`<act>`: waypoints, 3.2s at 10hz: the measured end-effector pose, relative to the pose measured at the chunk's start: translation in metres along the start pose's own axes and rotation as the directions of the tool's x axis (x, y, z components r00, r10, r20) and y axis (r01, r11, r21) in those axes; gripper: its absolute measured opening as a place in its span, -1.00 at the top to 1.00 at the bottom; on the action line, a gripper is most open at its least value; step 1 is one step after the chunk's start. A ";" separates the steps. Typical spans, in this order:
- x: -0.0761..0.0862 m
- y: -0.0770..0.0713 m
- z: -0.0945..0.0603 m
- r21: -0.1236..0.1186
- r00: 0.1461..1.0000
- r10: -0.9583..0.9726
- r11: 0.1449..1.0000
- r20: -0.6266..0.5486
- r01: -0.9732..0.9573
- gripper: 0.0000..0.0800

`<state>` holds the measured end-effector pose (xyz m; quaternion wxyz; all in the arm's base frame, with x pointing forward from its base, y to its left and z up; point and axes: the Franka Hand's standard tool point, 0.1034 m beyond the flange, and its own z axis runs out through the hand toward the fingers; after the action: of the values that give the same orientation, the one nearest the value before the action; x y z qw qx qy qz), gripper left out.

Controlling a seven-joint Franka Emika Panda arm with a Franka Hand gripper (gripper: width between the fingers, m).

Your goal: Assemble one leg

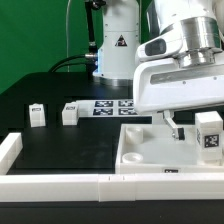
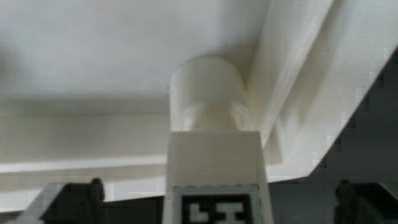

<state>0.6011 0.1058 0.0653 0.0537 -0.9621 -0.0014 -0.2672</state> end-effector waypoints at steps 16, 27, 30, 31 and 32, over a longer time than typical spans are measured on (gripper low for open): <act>0.024 0.006 0.001 0.058 0.821 0.016 0.997 0.570 -0.060 -0.34; 0.022 -0.006 0.002 -0.386 0.470 0.797 0.597 0.378 -0.703 0.27; 0.023 -0.007 0.003 -0.461 0.307 0.910 0.408 0.279 -0.788 0.27; 0.023 -0.006 0.003 -0.468 0.282 0.922 0.379 0.266 -0.798 0.27; 0.023 -0.007 0.003 -0.462 0.302 0.912 0.403 0.278 -0.790 0.27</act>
Offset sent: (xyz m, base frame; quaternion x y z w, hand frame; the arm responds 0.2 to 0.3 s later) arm 0.0000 0.0000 0.0000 0.0000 0.0000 0.0000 1.0000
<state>0.6220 0.1122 0.0751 0.0700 -0.8429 0.5301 0.0597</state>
